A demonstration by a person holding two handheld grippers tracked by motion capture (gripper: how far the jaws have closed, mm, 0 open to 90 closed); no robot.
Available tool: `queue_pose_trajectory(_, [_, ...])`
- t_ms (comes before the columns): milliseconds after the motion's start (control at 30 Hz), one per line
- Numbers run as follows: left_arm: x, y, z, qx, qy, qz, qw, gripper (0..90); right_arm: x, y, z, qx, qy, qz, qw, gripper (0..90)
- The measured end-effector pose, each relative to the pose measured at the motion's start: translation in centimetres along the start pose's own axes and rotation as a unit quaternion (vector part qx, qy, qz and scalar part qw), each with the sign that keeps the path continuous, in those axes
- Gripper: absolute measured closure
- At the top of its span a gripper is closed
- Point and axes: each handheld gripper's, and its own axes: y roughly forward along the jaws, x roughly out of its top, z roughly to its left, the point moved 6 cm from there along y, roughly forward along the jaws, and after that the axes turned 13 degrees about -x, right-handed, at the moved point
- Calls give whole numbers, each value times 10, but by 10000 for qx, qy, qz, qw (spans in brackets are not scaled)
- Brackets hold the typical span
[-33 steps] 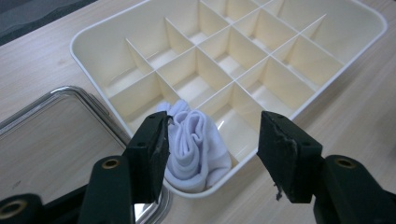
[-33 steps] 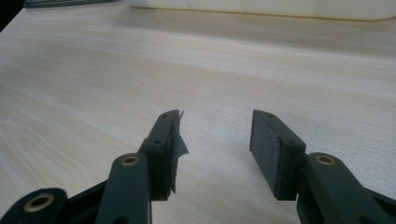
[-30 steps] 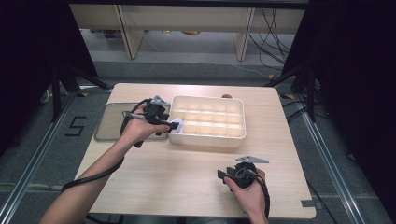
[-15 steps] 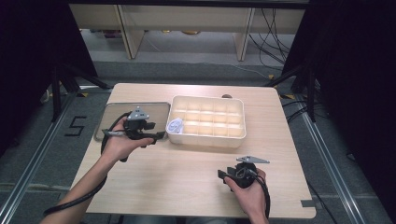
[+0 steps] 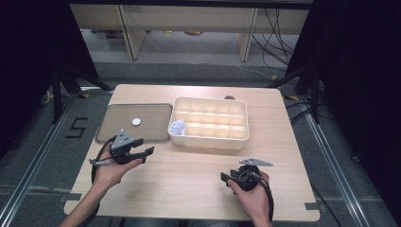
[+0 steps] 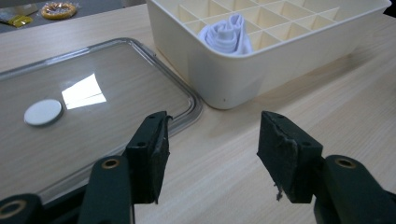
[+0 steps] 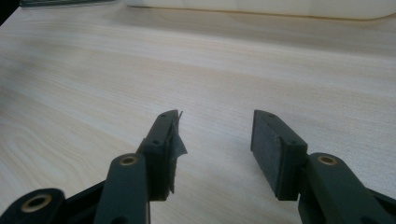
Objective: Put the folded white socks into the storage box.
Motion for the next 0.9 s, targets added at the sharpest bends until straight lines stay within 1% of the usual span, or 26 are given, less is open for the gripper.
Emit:
queue_pose_trajectory(33, [-6, -1, 0, 25, -27, -80, 10000, 425, 0, -1, 1, 74, 0, 0, 10000, 524])
queue_pose_trajectory(67, [-10, -1, 0, 45, -29, -137, 9999, 426, 0, 0, 1, 4, -3, 15, 10000, 524])
queue_pose_trajectory(100, [-15, -1, -1, 81, -31, -173, 9998, 426, 0, 0, 1, 13, -13, 6, 10000, 524])
queue_pose_trajectory(133, [-21, -1, -2, 74, -35, -250, 9997, 428, 0, 0, 1, 28, -10, -3, 10000, 524])
queue_pose_trajectory(167, [-24, -1, -3, 94, -54, -279, 9996, 427, -1, 0, 1, 28, -4, 16, 10000, 524])
queue_pose_trajectory(233, [-31, -1, -5, 62, 9, -396, 9992, 428, -1, 0, 1, 25, -3, 17, 10000, 523])
queue_pose_trajectory(300, [-35, -1, -6, 136, 98, -447, 9989, 426, -1, 1, 2, 57, -28, -11, 10000, 521])
queue_pose_trajectory(333, [-37, -2, -6, 146, 141, -492, 9986, 424, -1, 0, 1, 29, -41, 1, 10000, 521])
queue_pose_trajectory(367, [-38, -2, -7, 158, 154, -561, 9982, 423, -2, -1, 2, 88, -50, -5, 9999, 521])
queue_pose_trajectory(433, [-39, -3, -6, 160, 215, -692, 9972, 422, -2, -1, 1, 96, -60, -15, 9999, 521])
queue_pose_trajectory(500, [-42, -4, -6, 206, 219, -784, 9965, 420, -2, 0, 1, 125, -52, -28, 9999, 521])
queue_pose_trajectory(533, [-43, -4, -7, 243, 210, -793, 9963, 419, -3, 0, 2, 151, -4, 13, 9999, 521])
queue_pose_trajectory(567, [-44, -4, -7, 224, 252, -837, 9959, 420, -3, 1, 2, 151, -9, 22, 9999, 521])
queue_pose_trajectory(600, [-45, -3, -8, 213, 264, -847, 9958, 419, -3, 2, 2, 169, -49, -17, 9998, 521])
queue_pose_trajectory(633, [-45, -3, -8, 220, 264, -869, 9956, 419, -4, 2, 3, 179, -26, -8, 9998, 521])
queue_pose_trajectory(667, [-46, -4, -8, 261, 269, -818, 9959, 419, -4, 3, 2, 159, -33, 17, 9999, 521])
queue_pose_trajectory(700, [-47, -3, -8, 247, 265, -829, 9959, 419, -4, 3, 3, 157, -29, 16, 9999, 521])
queue_pose_trajectory(733, [-47, -2, -8, 250, 236, -831, 9960, 419, -5, 4, 2, 100, -32, 32, 9999, 521])
queue_pose_trajectory(767, [-47, -3, -8, 262, 248, -844, 9958, 419, -5, 4, 2, 101, -32, 31, 9999, 521])
queue_pose_trajectory(800, [-47, -3, -8, 287, 244, -866, 9955, 419, -5, 3, 3, 152, -27, 35, 9999, 521])
queue_pose_trajectory(900, [-47, -3, -7, 334, 222, -890, 9952, 419, -5, 4, 2, 116, -31, 23, 9999, 520])
